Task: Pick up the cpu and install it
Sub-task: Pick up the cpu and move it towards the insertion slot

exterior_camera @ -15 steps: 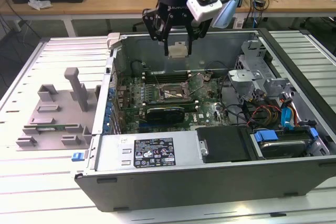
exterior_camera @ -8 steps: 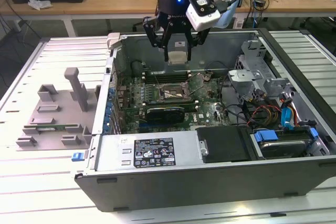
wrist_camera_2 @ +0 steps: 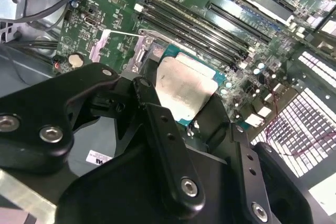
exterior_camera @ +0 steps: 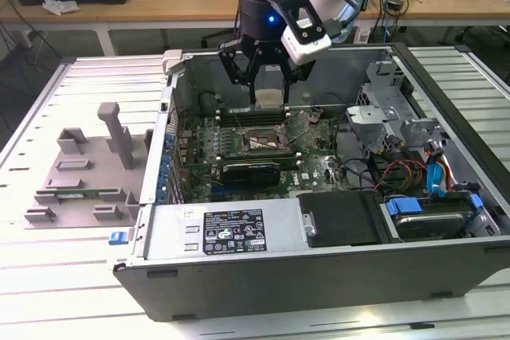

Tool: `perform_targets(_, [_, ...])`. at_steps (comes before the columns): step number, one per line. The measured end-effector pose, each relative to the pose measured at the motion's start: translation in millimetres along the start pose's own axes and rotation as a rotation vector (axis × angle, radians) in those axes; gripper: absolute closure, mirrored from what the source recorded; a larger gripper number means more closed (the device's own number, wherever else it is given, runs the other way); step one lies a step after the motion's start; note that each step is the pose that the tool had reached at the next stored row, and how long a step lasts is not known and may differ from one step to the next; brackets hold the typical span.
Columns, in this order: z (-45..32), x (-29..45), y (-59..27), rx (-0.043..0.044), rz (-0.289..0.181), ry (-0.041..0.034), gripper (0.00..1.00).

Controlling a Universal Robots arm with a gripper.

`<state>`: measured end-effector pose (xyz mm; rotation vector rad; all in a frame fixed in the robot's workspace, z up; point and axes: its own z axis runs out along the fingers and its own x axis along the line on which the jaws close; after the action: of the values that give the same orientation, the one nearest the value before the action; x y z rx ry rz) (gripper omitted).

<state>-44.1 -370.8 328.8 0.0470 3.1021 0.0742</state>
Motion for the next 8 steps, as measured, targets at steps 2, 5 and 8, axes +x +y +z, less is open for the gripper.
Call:
perform_targets(2, [4.8, 0.2, -0.1, 0.0, -0.001, 0.0001, 0.45])
perform_targets(5, [13.6, 0.6, 0.2, -0.0001, -0.001, 0.0001, 0.45])
perform_targets(8, [22.4, 1.0, 2.9, -0.0002, -0.002, 0.0001, 0.45])
